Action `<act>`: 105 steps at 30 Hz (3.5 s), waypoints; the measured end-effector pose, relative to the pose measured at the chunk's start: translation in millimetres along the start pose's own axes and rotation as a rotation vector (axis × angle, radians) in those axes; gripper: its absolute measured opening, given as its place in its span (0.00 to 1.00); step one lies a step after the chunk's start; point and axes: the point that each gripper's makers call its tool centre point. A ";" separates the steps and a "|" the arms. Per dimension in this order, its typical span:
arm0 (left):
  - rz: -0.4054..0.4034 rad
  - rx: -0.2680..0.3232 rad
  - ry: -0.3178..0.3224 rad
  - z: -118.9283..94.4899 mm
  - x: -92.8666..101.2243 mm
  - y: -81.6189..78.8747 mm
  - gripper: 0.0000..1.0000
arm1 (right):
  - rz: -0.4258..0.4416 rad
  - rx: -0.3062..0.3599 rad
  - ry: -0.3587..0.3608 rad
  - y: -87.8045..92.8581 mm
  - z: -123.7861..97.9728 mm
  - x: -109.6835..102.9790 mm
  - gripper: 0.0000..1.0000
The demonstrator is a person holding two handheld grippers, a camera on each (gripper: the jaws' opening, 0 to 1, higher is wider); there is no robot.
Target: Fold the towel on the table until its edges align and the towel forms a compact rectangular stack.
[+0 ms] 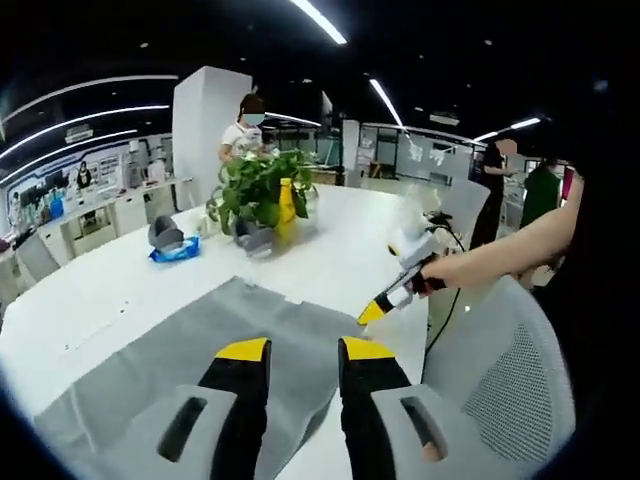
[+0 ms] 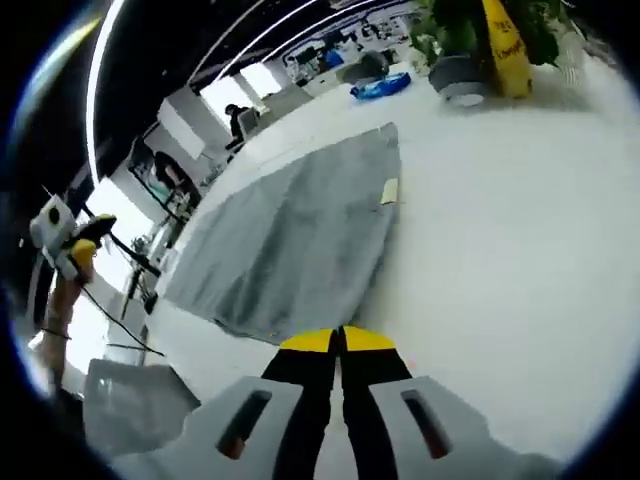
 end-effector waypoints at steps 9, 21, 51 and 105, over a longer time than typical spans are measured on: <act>0.212 0.010 0.064 59.9 64.1 5.1 0.25 | 0.092 0.131 -0.198 -20.9 -2.7 -72.8 0.00; 0.513 0.072 -0.110 61.1 70.7 3.2 0.18 | 0.197 0.166 -0.366 -19.5 4.7 -129.9 0.00; 0.296 0.088 -0.156 41.8 58.3 3.3 0.03 | 0.209 0.184 -0.305 -58.8 6.1 -83.7 0.00; -0.059 0.137 0.031 22.4 85.2 -6.7 0.03 | -0.207 0.206 0.021 -216.9 80.8 18.3 0.00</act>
Point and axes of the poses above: the point that each gripper's makers call its tool centre point, and the gripper's own axes: z roughly forward along the fingers, x roughly to its right, y roughly out of its underside, and after that the axes turned 8 degrees about -y, right-handed
